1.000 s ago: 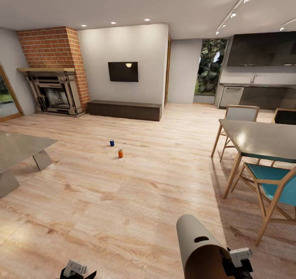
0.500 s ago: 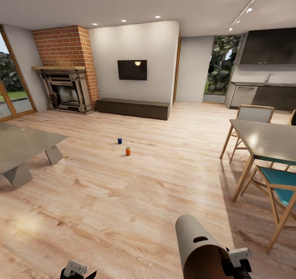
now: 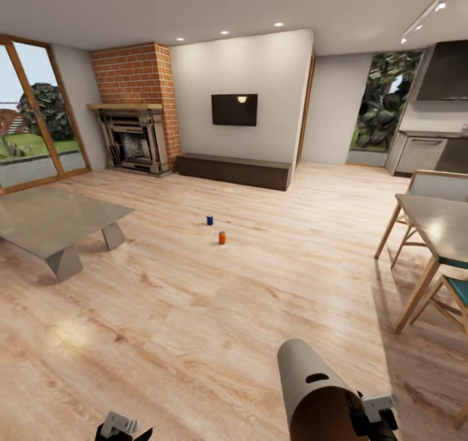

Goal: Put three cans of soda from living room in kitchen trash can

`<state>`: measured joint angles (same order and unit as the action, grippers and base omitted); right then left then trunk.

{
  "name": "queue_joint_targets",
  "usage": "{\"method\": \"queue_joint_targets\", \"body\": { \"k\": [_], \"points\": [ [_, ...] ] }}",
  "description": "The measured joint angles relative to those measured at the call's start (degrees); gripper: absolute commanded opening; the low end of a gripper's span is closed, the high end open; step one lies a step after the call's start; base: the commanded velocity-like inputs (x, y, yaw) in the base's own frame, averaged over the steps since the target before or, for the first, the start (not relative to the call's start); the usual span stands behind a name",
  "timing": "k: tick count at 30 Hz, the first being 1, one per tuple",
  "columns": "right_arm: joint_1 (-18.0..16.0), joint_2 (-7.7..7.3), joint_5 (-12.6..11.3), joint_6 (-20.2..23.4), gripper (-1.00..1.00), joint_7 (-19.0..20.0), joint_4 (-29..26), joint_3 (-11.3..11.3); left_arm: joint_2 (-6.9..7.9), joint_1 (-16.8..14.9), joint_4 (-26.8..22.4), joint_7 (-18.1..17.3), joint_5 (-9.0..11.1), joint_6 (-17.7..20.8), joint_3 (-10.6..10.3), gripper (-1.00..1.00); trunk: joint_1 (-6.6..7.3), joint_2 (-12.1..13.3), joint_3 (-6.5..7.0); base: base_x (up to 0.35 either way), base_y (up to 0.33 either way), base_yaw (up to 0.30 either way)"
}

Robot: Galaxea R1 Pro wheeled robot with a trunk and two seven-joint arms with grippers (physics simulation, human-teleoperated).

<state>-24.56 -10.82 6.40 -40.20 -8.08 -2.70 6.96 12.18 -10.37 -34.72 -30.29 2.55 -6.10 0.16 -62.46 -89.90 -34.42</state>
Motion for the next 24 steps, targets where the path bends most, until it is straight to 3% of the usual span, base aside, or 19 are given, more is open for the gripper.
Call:
{"method": "queue_joint_targets", "body": {
  "k": [6, 24],
  "points": [
    [0.0, 0.0, 0.0, 0.0, -1.0, 0.0, 0.1, 0.0, 0.01, 0.0, -0.1, 2.4, 0.0, -0.7, -0.1, 1.0, 0.0, 0.0, 0.0, 0.0, 0.0, 0.245],
    [0.0, 0.0, 0.1, 0.0, -1.0, 0.0, 0.1, 0.1, 0.03, 0.0, -0.1, 2.8, 0.0, -0.8, -0.2, 1.0, 0.0, 0.0, 0.0, 0.0, 0.0, 0.246]
  ]
}}
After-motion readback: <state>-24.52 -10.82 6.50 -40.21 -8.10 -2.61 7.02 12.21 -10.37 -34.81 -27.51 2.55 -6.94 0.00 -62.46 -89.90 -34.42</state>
